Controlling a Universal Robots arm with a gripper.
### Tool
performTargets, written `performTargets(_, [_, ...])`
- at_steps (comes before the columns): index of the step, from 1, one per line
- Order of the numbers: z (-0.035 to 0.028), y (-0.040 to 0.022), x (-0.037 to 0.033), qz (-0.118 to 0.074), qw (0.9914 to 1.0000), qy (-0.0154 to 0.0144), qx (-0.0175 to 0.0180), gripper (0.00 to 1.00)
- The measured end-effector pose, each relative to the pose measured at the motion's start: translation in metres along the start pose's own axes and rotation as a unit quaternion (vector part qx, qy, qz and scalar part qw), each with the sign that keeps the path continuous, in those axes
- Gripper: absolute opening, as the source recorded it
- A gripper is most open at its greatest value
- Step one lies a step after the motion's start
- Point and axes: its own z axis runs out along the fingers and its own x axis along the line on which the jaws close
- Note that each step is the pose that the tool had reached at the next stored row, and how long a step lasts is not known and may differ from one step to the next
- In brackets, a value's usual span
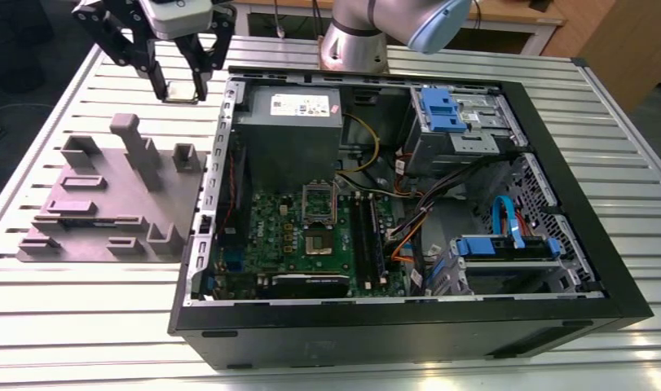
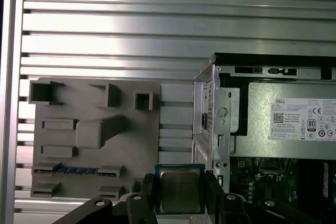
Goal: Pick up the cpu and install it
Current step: 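Pick up the cpu and move it towards the insertion slot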
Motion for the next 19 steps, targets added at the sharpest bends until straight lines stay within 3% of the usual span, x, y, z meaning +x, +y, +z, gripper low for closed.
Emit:
performTargets(7, [0.0004,-0.0001,-0.0031,0.000,1.00000,-0.0003,0.0000,0.47])
performTargets(10, [0.0009,-0.0001,-0.0043,0.000,1.00000,-0.0019,0.0001,0.47])
performTargets(14, [0.0021,-0.0002,-0.0047,0.000,0.99996,-0.0088,0.0004,0.47])
performTargets(18, [0.0034,-0.0002,-0.0047,-0.001,0.99979,-0.0207,0.0007,0.47])
performTargets(19, [0.0034,-0.0002,-0.0049,-0.001,0.99977,-0.0216,0.0007,0.47])
